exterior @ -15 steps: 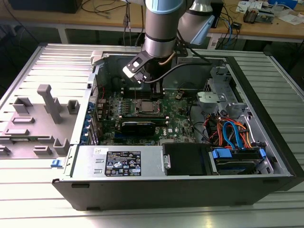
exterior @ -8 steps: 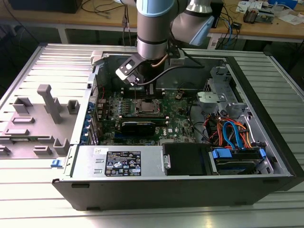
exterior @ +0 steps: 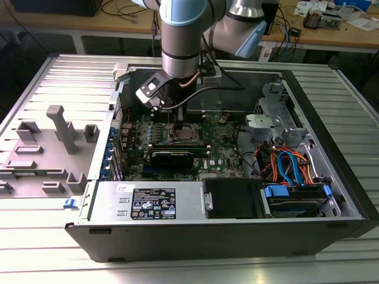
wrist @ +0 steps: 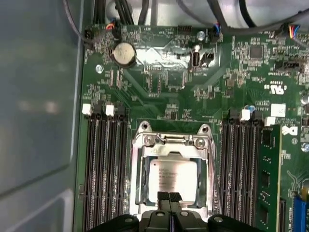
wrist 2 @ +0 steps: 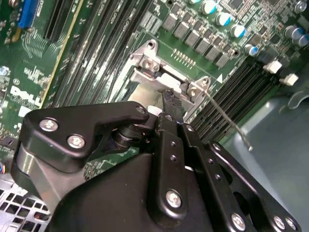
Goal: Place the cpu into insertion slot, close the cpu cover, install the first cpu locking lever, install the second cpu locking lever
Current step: 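Close the cpu cover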
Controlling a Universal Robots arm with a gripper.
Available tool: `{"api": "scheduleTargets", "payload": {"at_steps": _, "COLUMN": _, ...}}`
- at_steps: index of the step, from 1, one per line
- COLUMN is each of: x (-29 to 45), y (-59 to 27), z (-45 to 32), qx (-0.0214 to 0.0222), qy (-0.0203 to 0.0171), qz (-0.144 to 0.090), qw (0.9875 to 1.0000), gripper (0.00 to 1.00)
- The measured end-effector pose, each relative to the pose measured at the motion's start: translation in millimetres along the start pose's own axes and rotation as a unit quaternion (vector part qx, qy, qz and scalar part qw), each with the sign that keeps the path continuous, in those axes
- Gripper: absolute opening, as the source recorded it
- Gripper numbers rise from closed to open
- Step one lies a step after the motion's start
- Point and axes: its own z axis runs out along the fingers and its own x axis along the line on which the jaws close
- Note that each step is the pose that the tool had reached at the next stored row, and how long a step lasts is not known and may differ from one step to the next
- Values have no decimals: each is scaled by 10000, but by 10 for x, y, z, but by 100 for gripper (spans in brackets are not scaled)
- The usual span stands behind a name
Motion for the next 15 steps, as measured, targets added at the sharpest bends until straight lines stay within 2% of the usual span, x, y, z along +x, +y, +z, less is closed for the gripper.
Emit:
{"api": "scheduleTargets", "payload": {"at_steps": 6, "x": 2, "y": -49, "z": 58, "qx": 15, "qy": 2, "qz": -2, "qw": 10000, "gripper": 11}}
{"api": "scheduleTargets", "payload": {"at_steps": 11, "x": 2, "y": -58, "z": 93, "qx": 38, "qy": 2, "qz": -2, "qw": 10000, "gripper": 11}}
{"api": "scheduleTargets", "payload": {"at_steps": 13, "x": 1, "y": -58, "z": 107, "qx": 60, "qy": -1, "qz": -2, "qw": 10000, "gripper": 11}}
{"api": "scheduleTargets", "payload": {"at_steps": 15, "x": 2, "y": -58, "z": 109, "qx": 60, "qy": 1, "qz": -2, "qw": 10000, "gripper": 11}}
